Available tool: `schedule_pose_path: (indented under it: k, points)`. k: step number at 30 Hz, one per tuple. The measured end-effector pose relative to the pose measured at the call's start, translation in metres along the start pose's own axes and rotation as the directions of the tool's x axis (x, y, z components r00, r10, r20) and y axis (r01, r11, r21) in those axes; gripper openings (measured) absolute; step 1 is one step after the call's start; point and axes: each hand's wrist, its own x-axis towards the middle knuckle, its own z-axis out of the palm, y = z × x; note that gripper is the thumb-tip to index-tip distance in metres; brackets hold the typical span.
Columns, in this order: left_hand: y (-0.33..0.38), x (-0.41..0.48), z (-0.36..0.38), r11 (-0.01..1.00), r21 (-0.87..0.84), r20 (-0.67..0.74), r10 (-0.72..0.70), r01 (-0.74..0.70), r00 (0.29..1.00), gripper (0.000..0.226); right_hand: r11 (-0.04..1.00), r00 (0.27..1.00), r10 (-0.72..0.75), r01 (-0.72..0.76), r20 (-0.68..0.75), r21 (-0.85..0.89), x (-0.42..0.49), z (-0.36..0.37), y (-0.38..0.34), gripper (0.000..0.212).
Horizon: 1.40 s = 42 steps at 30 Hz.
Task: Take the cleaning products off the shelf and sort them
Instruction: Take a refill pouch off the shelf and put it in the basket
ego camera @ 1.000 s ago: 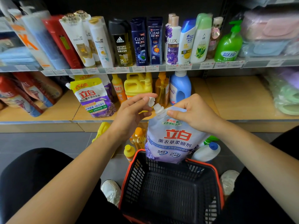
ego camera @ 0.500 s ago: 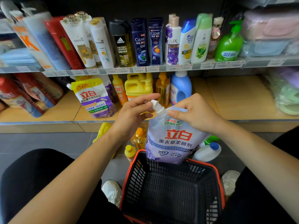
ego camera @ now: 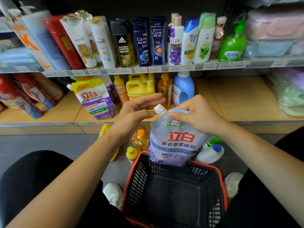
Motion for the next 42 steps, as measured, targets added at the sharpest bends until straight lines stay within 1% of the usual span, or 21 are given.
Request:
schedule_pose_path:
  k: [2,5,7,10,12,14,16,19,20,22,23,25,27,28,30,31,32,34,37,40,42]
  points:
    - [0.001,0.000,0.004,1.000,0.001,-0.042,-0.029,0.029,0.999,0.043,1.000,1.000,-0.004,0.004,0.006,0.004,0.001,0.000,0.000,0.041]
    - [-0.002,-0.001,0.009,0.989,0.147,-0.132,0.006,0.014,0.991,0.029,1.000,1.000,-0.013,0.013,0.015,-0.010,0.001,0.000,-0.001,0.042]
    - [-0.003,-0.001,0.008,0.988,0.152,-0.133,0.027,-0.007,0.991,0.030,1.000,1.000,-0.015,0.015,0.015,-0.019,0.001,0.000,-0.002,0.043]
    - [0.000,0.000,0.003,0.998,0.066,-0.081,-0.008,0.013,0.997,0.044,1.000,1.000,-0.004,0.004,0.015,-0.014,0.001,0.001,-0.001,0.041]
    - [0.001,0.000,0.005,0.995,0.093,-0.105,-0.019,0.029,0.994,0.039,1.000,1.000,0.003,-0.003,0.020,-0.012,0.001,0.001,-0.001,0.038]
    - [0.001,-0.001,0.009,0.986,0.165,-0.155,0.015,0.011,0.988,0.036,1.000,1.000,0.001,-0.001,0.024,-0.016,0.001,0.001,-0.001,0.040]
    - [0.002,-0.001,0.009,0.980,0.198,-0.148,0.051,-0.020,0.988,0.036,1.000,1.000,0.003,-0.003,0.027,-0.014,0.001,0.002,-0.001,0.041]
    - [0.005,-0.001,0.006,0.991,0.133,-0.115,0.030,-0.015,0.993,0.047,1.000,1.000,0.016,-0.016,0.025,-0.002,0.001,0.002,-0.001,0.038]
    - [0.006,-0.001,0.007,0.992,0.127,-0.123,0.022,-0.007,0.992,0.043,1.000,0.999,0.019,-0.019,0.027,0.002,0.001,0.002,-0.001,0.037]
    - [0.006,-0.001,0.009,0.981,0.194,-0.170,0.049,-0.016,0.984,0.023,1.000,0.999,0.023,-0.023,0.040,0.002,0.001,0.003,-0.002,0.038]
    - [0.005,-0.002,0.010,0.969,0.247,-0.178,0.070,-0.024,0.982,0.022,1.000,0.999,0.024,-0.024,0.043,0.003,0.001,0.003,-0.002,0.038]
    - [0.004,-0.003,0.009,0.944,0.328,-0.152,0.098,-0.044,0.983,0.022,1.000,0.999,0.025,-0.026,0.035,0.012,0.001,0.003,-0.001,0.036]
    - [0.004,-0.002,0.004,0.936,0.349,-0.111,0.091,-0.047,0.990,0.020,0.999,0.999,0.034,-0.035,0.019,0.024,0.001,0.003,-0.001,0.032]
    - [0.003,-0.002,0.001,0.944,0.326,-0.100,0.075,-0.038,0.992,0.025,0.999,0.999,0.038,-0.039,0.016,0.028,0.001,0.003,0.000,0.032]
    - [0.005,-0.002,0.001,0.970,0.244,-0.118,0.039,-0.010,0.992,0.033,0.998,0.999,0.043,-0.044,0.016,0.037,0.001,0.003,0.001,0.032]
    - [0.006,-0.002,0.002,0.971,0.241,-0.142,0.044,-0.009,0.989,0.028,0.998,0.999,0.042,-0.043,0.014,0.046,0.002,0.003,0.002,0.030]
    - [0.007,-0.003,0.005,0.963,0.269,-0.171,0.063,-0.015,0.983,0.023,0.998,0.999,0.040,-0.041,0.014,0.058,0.001,0.003,0.001,0.028]
    - [0.008,-0.004,0.009,0.929,0.367,-0.185,0.109,-0.035,0.977,0.032,0.997,0.999,0.030,-0.032,0.036,0.064,0.001,0.003,0.000,0.024]
    - [0.010,-0.006,0.010,0.915,0.401,-0.162,0.126,-0.052,0.979,0.033,0.997,0.998,0.009,-0.014,0.070,0.076,0.001,0.001,-0.001,0.029]
    - [0.014,-0.006,0.005,0.915,0.396,-0.055,0.113,-0.082,0.992,0.024,0.995,0.995,-0.002,-0.009,0.103,0.103,0.001,-0.005,-0.002,0.030]
    - [0.015,-0.007,0.003,0.921,0.378,-0.011,0.111,-0.099,0.994,0.026,0.992,0.993,-0.018,0.003,0.120,0.123,0.001,-0.009,-0.002,0.036]
